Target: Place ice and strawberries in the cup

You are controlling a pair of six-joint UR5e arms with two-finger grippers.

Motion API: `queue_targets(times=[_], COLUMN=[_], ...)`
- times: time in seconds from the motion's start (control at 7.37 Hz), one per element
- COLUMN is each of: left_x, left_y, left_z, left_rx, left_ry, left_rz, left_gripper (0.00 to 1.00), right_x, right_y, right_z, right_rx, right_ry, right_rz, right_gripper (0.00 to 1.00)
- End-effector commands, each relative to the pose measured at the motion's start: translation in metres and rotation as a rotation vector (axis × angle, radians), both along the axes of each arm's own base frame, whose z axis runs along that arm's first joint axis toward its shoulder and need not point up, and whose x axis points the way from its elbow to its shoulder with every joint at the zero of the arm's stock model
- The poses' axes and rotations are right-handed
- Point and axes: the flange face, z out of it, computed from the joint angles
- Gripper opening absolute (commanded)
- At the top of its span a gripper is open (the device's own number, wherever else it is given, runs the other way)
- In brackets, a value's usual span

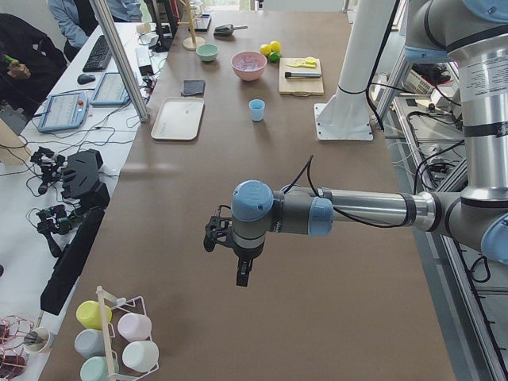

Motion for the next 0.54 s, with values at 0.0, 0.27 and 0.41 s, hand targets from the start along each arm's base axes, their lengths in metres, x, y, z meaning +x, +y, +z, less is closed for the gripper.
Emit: queue_targets(times=[0.0,0.27,0.41], left_x=[-0.0002,-0.0008,-0.0002], left_y=[0.0006,0.0008,0.0008], left_z=[0.0019,0.0035,0.0042], left_rx=[-0.005,-0.008,-0.009], left_ry=[0.000,0.000,0.001], left_rz=[-0.001,-0.003,-0.001], left_gripper=[0.97,0.97,0.97], right_x=[-0.0001,-0.0001,-0.0001], right_y=[-0.0001,-0.0016,-0.0015], right_z=[-0.0001,-0.0015,-0.0013], right_rx=[0.001,0.004,0.002], right_ry=[0.001,0.001,0.001], right_rz=[0.000,0.000,0.000], right_gripper=[1.00,1.00,1.00])
